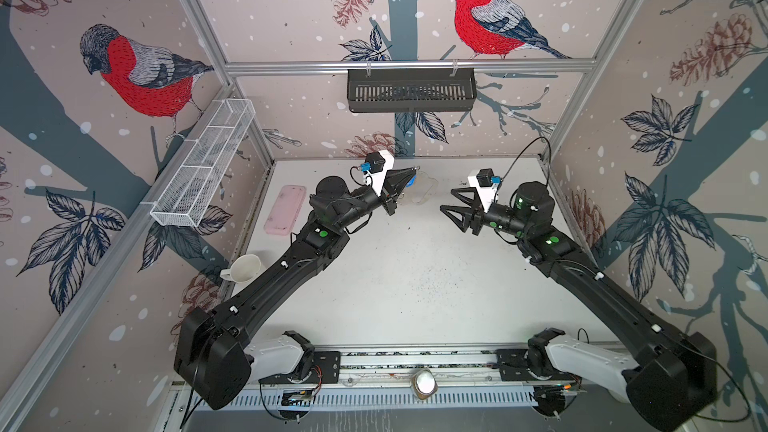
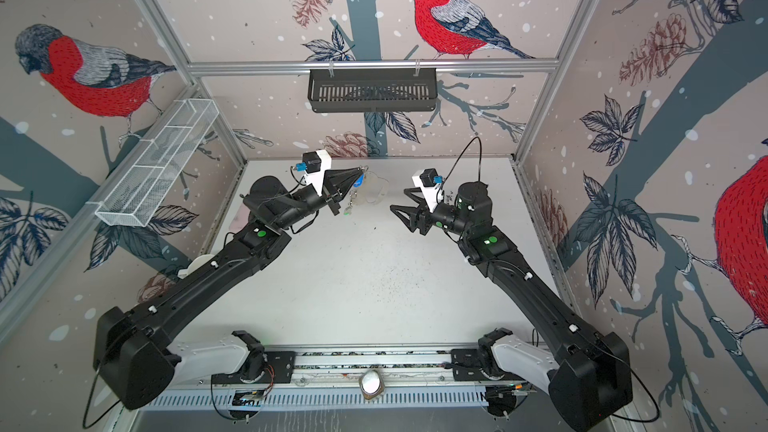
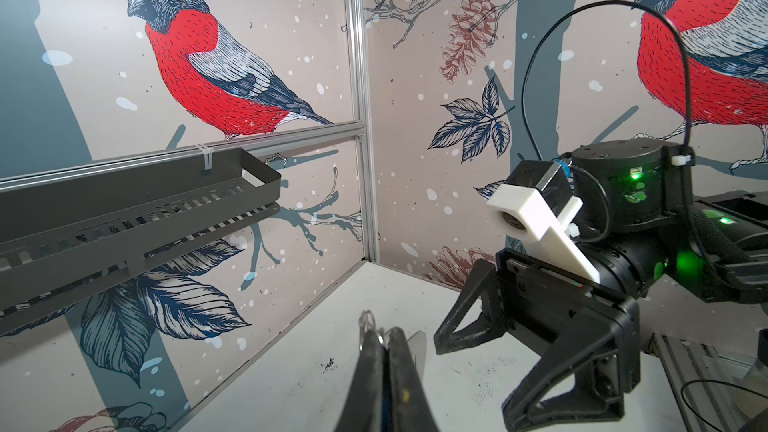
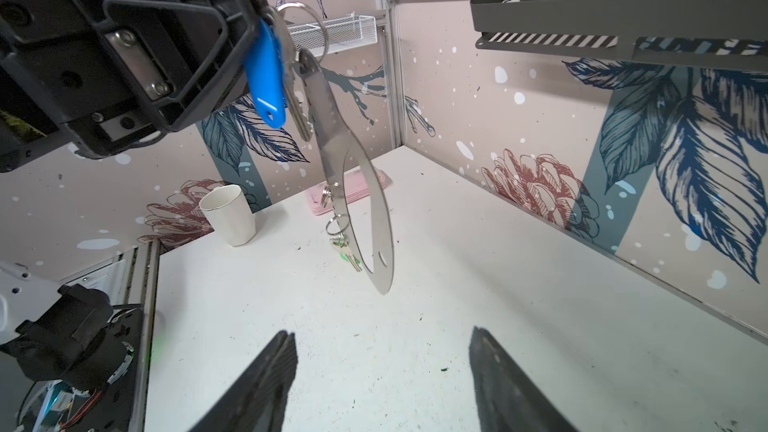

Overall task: Attach keys to a key ring
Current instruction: Insert the key into the keyring, then place the keyring at the center of the table.

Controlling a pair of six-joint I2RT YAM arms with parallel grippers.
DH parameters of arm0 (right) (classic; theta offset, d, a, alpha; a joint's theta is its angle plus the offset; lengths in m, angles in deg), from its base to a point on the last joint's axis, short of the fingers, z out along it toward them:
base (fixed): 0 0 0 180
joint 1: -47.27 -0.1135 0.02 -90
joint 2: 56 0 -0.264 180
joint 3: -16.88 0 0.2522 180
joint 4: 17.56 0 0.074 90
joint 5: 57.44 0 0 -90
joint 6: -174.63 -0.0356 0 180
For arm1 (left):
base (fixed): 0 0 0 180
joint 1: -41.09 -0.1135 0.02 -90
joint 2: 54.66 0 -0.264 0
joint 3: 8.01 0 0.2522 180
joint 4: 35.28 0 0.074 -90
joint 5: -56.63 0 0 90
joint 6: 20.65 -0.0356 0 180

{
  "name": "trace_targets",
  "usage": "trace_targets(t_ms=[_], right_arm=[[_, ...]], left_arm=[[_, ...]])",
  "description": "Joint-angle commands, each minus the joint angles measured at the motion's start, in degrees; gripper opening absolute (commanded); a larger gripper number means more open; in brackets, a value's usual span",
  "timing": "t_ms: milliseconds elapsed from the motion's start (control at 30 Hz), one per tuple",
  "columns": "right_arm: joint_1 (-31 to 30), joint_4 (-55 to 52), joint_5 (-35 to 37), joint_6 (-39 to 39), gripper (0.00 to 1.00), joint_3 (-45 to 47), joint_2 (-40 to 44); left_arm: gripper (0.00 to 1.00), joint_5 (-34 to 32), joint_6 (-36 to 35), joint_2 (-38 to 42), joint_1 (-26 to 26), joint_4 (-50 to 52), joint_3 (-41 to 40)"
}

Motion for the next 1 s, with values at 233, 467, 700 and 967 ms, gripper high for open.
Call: trace_targets(t_ms=[233, 467, 700, 967], right_arm=[[-0.49, 6.32, -7.09, -0.20, 0.67, -2.88, -4.42], [-1.80, 7.57, -8.49, -0.44, 0.53, -3.64, -6.50], [-2.81, 10.76, -10.74, -1.83, 0.14, -3.69, -7.32], [-2.99, 2.58, -8.64, 1.34, 0.01, -6.23, -6.40]], left_arm=[[0.00, 3.57, 1.90, 0.90, 0.14, -4.28, -0.23], [0.00, 4.80, 3.53, 0.73, 0.18, -6.65, -0.89], [0.00, 5.22, 4.63, 0.15, 0.10, -8.52, -1.15], [0.00, 4.16, 3.55, 0.66, 0.08, -7.96, -3.25]])
